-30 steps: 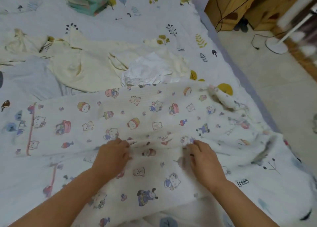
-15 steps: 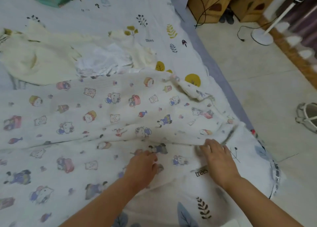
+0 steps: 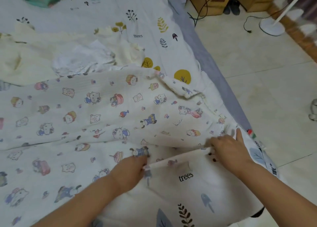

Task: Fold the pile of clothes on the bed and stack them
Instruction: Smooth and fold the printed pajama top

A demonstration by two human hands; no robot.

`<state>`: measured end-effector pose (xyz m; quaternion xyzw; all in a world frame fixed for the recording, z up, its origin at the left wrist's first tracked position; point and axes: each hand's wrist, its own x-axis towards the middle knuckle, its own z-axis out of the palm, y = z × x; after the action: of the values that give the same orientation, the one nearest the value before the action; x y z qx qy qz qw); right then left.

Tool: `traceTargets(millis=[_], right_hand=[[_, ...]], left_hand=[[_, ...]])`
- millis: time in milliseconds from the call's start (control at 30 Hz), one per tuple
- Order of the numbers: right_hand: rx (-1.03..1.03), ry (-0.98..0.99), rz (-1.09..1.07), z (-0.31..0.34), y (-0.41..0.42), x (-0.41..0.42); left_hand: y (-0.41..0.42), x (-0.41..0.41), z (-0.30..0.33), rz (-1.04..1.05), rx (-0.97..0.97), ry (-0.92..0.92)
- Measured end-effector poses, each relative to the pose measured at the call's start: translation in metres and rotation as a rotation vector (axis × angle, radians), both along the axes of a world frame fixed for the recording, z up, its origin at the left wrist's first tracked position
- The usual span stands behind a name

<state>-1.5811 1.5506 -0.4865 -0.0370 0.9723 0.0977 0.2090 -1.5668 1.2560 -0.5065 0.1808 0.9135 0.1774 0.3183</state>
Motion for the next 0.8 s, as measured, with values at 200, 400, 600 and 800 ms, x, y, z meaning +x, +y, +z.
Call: traceTargets(millis=[200, 400, 600, 800], right_hand=[[-0.082, 0.055, -0.095, 0.017, 0.009, -0.036], [-0.722, 0.287, -0.37, 0.036, -0.006, -0.095], [-0.693, 0.278, -0.274, 0.001, -0.06, -0.146], [-0.225, 0.168, 0.003, -0.052, -0.089, -0.158]], left_hand=[[-0.06, -0.063, 0.065, 0.244, 0.316, -0.142], [-0.112, -0.139, 0.103, 0.399, 0.468, -0.121], [-0.128, -0.198, 0.059, 0.425, -0.006, 0.442], [-0.128, -0.21, 0.013, 0.16, -0.14, 0.672]])
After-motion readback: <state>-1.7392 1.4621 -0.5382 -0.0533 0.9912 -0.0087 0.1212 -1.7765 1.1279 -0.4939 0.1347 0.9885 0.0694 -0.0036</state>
